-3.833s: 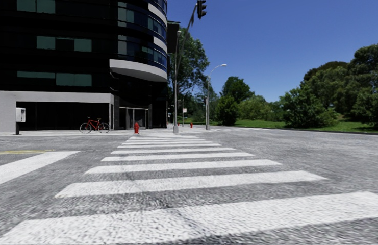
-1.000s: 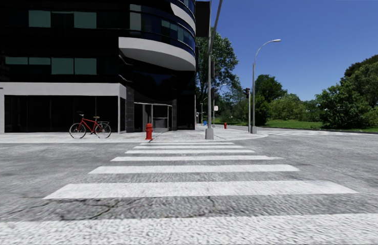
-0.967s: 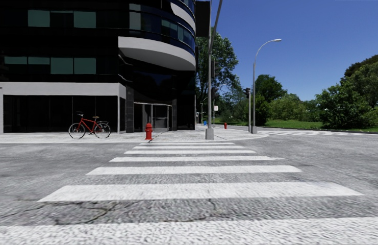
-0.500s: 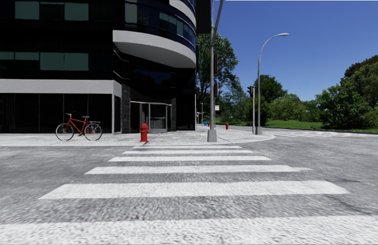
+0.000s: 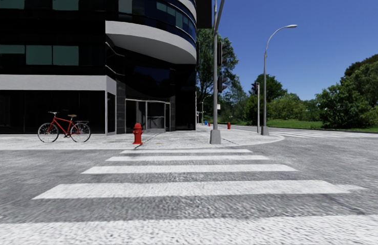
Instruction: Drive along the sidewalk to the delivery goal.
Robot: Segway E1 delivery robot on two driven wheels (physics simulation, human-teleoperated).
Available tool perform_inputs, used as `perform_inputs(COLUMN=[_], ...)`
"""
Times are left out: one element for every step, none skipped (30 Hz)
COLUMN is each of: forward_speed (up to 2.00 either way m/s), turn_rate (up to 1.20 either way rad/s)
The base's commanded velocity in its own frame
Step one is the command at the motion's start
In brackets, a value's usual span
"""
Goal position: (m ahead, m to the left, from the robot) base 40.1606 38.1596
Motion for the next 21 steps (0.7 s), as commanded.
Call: perform_inputs(forward_speed=[2.0, 2.0, 2.0, 2.0, 2.0, 2.0, 2.0, 2.0, 2.0, 2.0, 2.0, 2.0, 2.0, 2.0, 2.0, 2.0, 2.0, 2.0, 2.0, 2.0, 2.0], turn_rate=[0.0, 0.0, 0.0, 0.0, 0.0, 0.0, 0.0, 0.0, 0.0, 0.0, 0.0, 0.0, 0.0, 0.0, 0.0, 0.0, 0.0, 0.0, 0.0, 0.0, 0.0])
